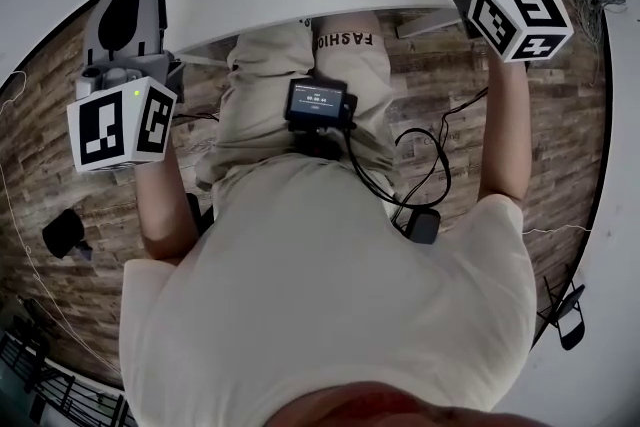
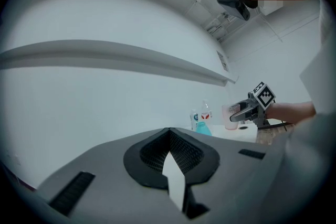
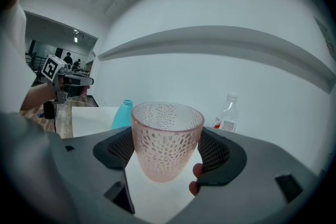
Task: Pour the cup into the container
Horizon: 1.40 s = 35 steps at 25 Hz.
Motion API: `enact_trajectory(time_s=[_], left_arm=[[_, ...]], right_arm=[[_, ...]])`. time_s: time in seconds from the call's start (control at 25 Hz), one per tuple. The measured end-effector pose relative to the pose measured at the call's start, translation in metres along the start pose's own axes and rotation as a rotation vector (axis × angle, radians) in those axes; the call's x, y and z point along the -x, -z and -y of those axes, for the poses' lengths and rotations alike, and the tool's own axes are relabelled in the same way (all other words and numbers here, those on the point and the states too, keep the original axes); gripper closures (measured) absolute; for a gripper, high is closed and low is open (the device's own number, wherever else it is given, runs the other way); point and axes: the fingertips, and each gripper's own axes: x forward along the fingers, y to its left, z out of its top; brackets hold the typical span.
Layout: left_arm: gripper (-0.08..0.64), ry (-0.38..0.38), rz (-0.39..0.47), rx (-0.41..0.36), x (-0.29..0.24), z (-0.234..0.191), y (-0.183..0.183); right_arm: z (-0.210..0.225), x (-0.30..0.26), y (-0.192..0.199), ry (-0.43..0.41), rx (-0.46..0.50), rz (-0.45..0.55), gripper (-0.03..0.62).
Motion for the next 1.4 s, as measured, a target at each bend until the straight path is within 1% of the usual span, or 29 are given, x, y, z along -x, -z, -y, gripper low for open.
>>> enact_trajectory(time_s=[0.12,0.36,0.64,0.84,1.24,1.4], left_arm=[[0.548,0.004,0.017,-0.011,0.000,-0.001,-0.009],[0.548,0.012,0.020,-0.015,-0.003,-0.001,-0.012],[0.548,0.022,0.011,-0.016,-0.008,0.004,-0.007],[0.548,0.018,-0.018,-0.008,-0.008,0.005,0.004],[0.548,0.016,-0.009,-0.017,-0.008,0.006,0.001],[0.548,0.016,-0.020,-0.012,-0.008,0.006,0.006]], right_arm=[[-0.002,0.001,-0.006,-0.001,0.010,0.006,0.222],[-0.003,0.001,-0.011,0.000,0.016,0.015,0.222],[0.002,0.002,-0.002,0.010,0.001,0.009,0.222],[0.000,0.001,0.010,0.000,-0.017,-0.009,0.222],[0.003,0.000,0.005,0.006,-0.009,0.010,0.222],[0.000,-0.001,0.012,0.001,-0.021,-0.002,0.222]])
